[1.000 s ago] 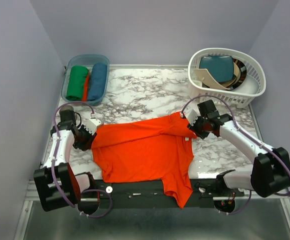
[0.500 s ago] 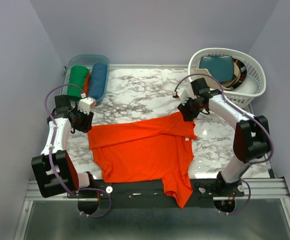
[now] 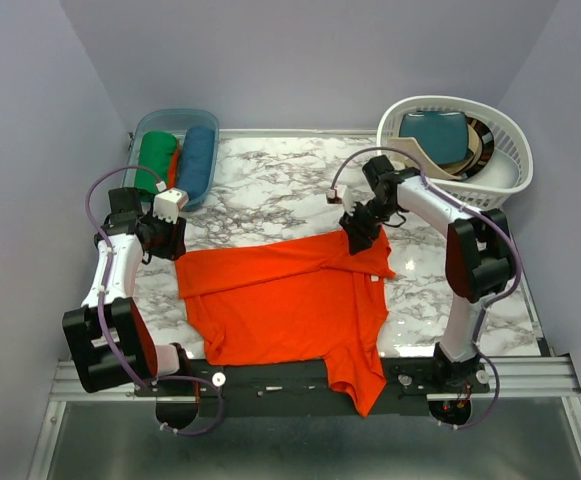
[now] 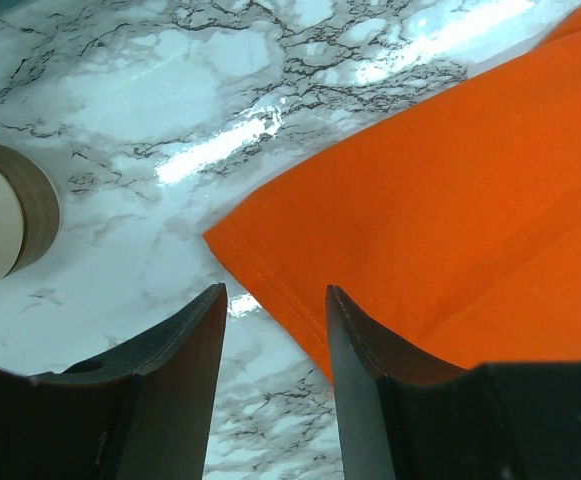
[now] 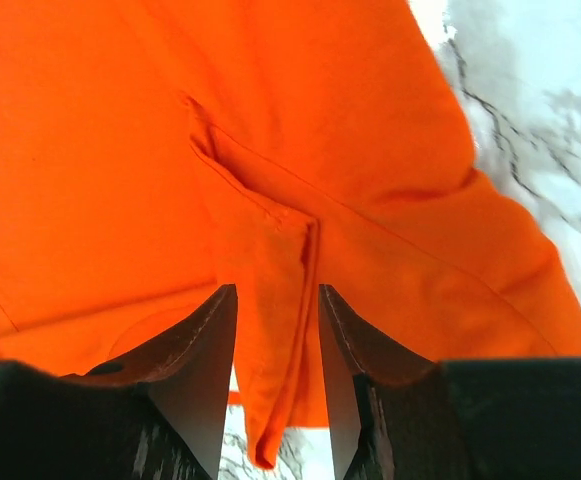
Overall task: Roll the t-shirts
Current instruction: Fold the T-shirt at the center of the board.
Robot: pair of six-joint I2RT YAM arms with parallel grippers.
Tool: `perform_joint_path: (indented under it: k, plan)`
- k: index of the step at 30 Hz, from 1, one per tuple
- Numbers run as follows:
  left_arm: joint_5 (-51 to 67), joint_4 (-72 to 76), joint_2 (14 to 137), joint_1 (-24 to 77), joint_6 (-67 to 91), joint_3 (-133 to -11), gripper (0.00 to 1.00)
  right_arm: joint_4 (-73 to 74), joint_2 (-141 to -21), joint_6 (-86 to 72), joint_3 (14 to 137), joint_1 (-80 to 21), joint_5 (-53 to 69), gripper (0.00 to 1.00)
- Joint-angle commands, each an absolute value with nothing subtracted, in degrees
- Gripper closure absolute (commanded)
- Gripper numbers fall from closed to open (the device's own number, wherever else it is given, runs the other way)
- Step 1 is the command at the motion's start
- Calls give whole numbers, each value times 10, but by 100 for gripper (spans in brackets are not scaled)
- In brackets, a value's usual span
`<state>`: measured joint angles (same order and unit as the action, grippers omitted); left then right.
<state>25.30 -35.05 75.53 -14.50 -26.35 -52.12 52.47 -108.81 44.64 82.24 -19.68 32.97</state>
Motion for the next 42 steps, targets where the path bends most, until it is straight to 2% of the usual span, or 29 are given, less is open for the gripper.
perform_joint_path:
  k: [1, 7, 10, 13, 14, 17, 19, 21, 23, 24, 26, 30, 38, 42]
  plan:
    - [266, -359, 737, -144, -254, -526, 47, 537, -1125, 457, 840, -223, 345, 53]
    - [268, -366, 724, -144, -253, -519, 47, 512, -1149, 439, 847, -237, 313, 53]
    - [269, -368, 719, -144, -256, -514, 47, 508, -1150, 436, 846, -243, 309, 58]
    - [272, -365, 717, -142, -256, -511, 47, 500, -1134, 430, 831, -248, 309, 72]
    - [273, -364, 717, -141, -256, -510, 47, 499, -1129, 430, 823, -257, 309, 79]
    - [279, -356, 721, -138, -252, -509, 47, 493, -1098, 426, 791, -278, 305, 90]
    - [281, -352, 723, -136, -248, -512, 47, 481, -1066, 411, 766, -296, 289, 90]
    - [280, -352, 729, -128, -248, -513, 47, 476, -1044, 383, 752, -325, 281, 80]
    - [275, -357, 737, -117, -255, -518, 47, 489, -1019, 360, 742, -360, 280, 63]
    - [270, -367, 738, -101, -260, -520, 47, 503, -1014, 342, 743, -373, 277, 62]
    - [263, -376, 744, -87, -271, -527, 47, 520, -1002, 313, 755, -384, 268, 62]
    - [256, -376, 753, -76, -274, -531, 47, 537, -1002, 294, 812, -328, 264, 62]
    - [260, -348, 777, -124, -238, -532, 47, 440, -1078, 315, 875, -222, 88, 62]
    - [264, -350, 780, -130, -236, -526, 48, 415, -1116, 344, 884, -203, 47, 67]
